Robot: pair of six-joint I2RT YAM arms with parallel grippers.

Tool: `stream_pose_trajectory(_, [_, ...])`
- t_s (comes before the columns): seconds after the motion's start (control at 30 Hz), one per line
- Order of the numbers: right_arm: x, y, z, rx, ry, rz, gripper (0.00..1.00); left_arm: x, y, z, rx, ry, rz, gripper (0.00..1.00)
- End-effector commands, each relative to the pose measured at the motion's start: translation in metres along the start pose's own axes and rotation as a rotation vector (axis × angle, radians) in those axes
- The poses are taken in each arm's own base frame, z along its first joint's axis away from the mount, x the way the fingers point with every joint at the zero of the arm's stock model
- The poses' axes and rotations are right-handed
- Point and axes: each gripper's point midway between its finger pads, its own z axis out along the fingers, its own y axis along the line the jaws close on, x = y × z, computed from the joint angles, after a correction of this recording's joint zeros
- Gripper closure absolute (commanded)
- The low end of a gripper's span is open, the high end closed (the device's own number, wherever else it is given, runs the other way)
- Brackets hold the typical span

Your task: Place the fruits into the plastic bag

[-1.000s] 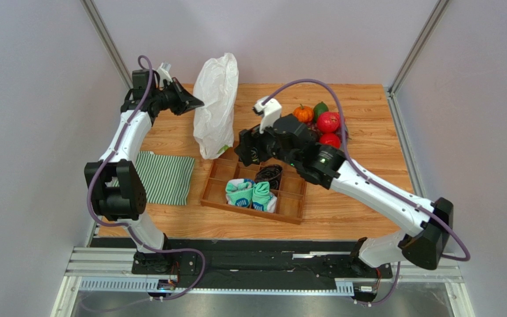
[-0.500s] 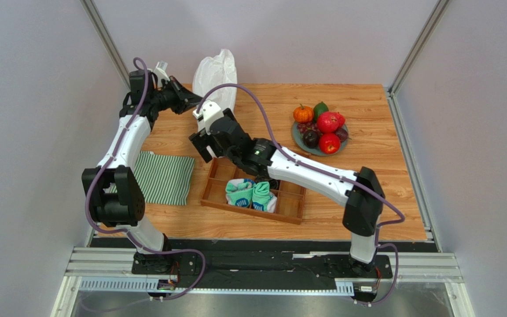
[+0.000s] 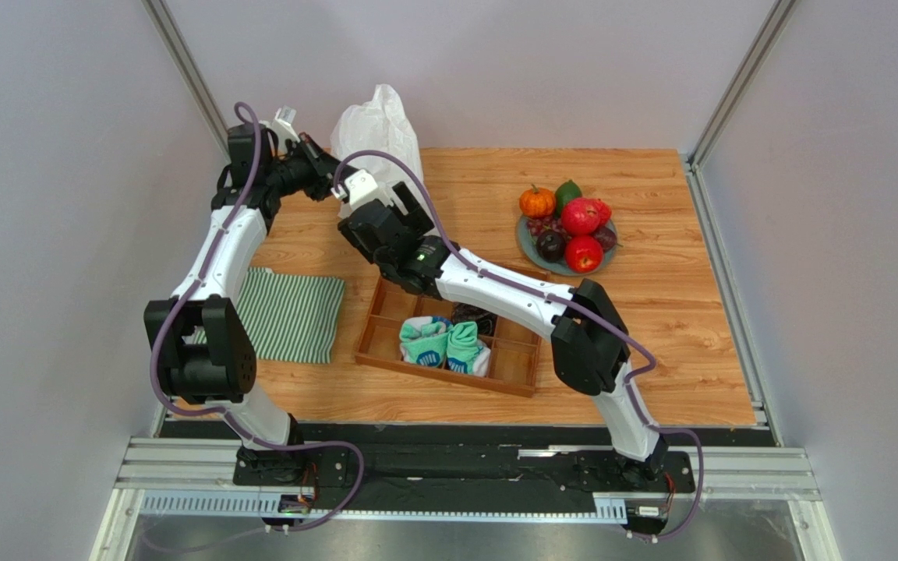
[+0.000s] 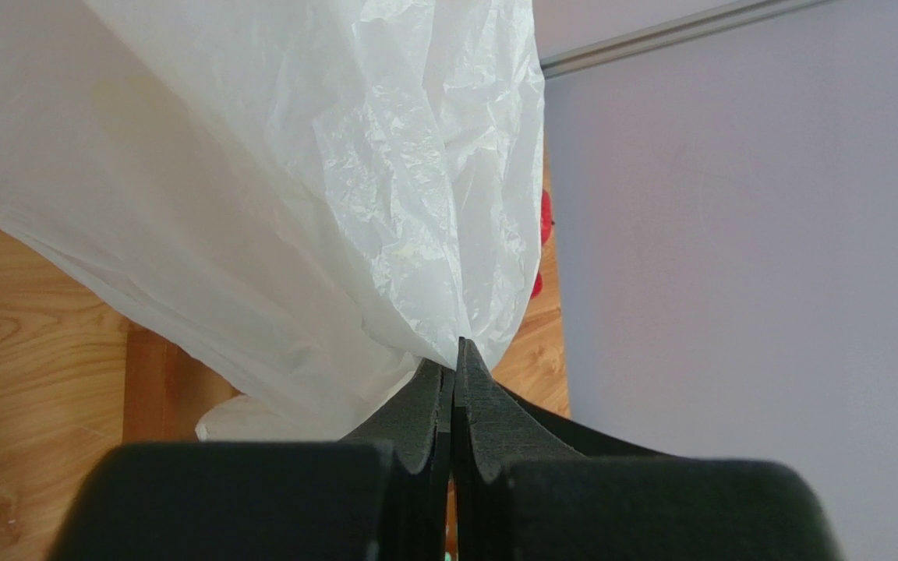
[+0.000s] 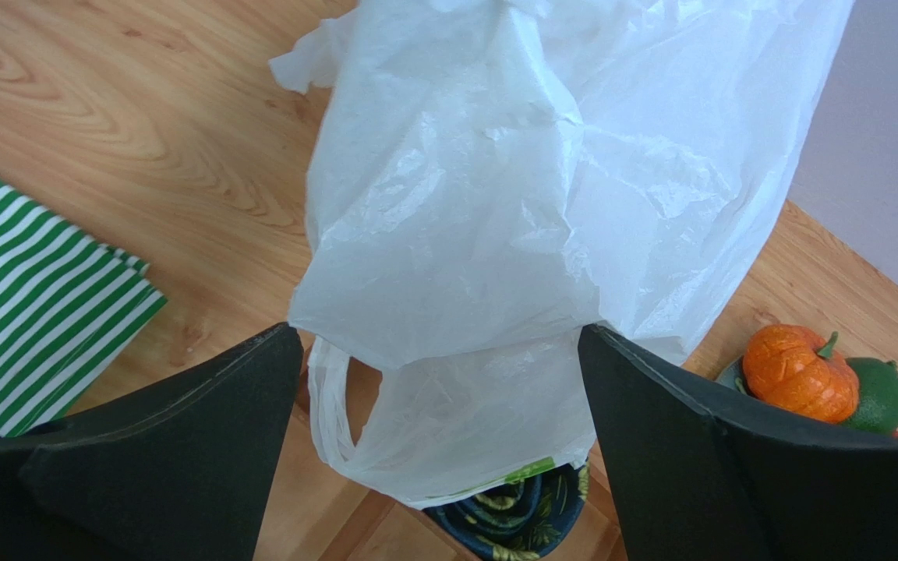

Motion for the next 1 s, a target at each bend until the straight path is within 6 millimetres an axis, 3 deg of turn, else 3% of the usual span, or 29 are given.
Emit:
stream_pose_trajectory(0.0, [-0.016,-0.028,0.013,0.049,-0.032,0.067,0.24,-0.006,-0.028,-0.012,0.074,-0.027,0.055,1.0])
stream_pose_trajectory(0.23, [-0.016,-0.024,0.011,-0.068,-0.035,0.069,0.64,-0.005,-0.031,-0.009,0.071,-0.011,0.089,1.0])
stream_pose_trajectory(0.27, [-0.015,-0.023,0.011,-0.091,-0.032,0.071,0.74,-0.001,-0.031,-0.008,0.063,0.0,0.088,1.0])
stream_pose_trajectory(0.43, [-0.016,-0.022,0.002,-0.204,-0.009,0.159,1.0,0.001,-0.034,-0.006,0.041,0.014,0.145,1.0])
stream_pose_trajectory(0.53, [-0.026,-0.025,-0.012,-0.291,-0.013,0.274,1.0,-0.003,-0.035,-0.011,0.017,0.007,0.191,0.79])
stream_pose_trajectory(0.57, [-0.024,-0.027,-0.014,-0.31,-0.001,0.303,1.0,-0.004,-0.036,-0.013,0.005,0.0,0.21,0.6])
stream_pose_trajectory(0.6, [-0.034,-0.034,-0.023,-0.332,-0.016,0.348,1.0,-0.007,-0.039,-0.017,-0.005,-0.013,0.234,0.5])
stream_pose_trajectory(0.63, [-0.034,-0.039,-0.024,-0.369,0.001,0.417,1.0,-0.011,-0.038,-0.021,-0.029,-0.03,0.275,0.25])
stream_pose_trajectory(0.73, [-0.044,-0.061,-0.032,-0.438,0.001,0.548,1.0,-0.021,-0.052,-0.037,-0.05,-0.099,0.394,0.15])
stream_pose_trajectory(0.8, [-0.047,-0.066,-0.04,-0.504,0.014,0.656,1.0,-0.028,-0.065,-0.054,-0.062,-0.163,0.468,0.14])
stream_pose_trajectory(0.83, [-0.05,-0.081,-0.037,-0.51,-0.003,0.707,1.0,-0.033,-0.061,-0.059,-0.104,-0.204,0.504,0.14])
stream_pose_trajectory(0.87, [-0.054,-0.082,-0.043,-0.548,0.005,0.768,1.0,-0.036,-0.062,-0.065,-0.12,-0.233,0.527,0.04])
stream_pose_trajectory(0.9, [-0.049,-0.085,-0.042,-0.556,0.016,0.796,1.0,-0.038,-0.07,-0.077,-0.123,-0.274,0.573,0.04])
stream_pose_trajectory(0.97, [-0.05,-0.098,-0.04,-0.562,0.007,0.836,1.0,-0.039,-0.067,-0.083,-0.15,-0.311,0.61,0.04])
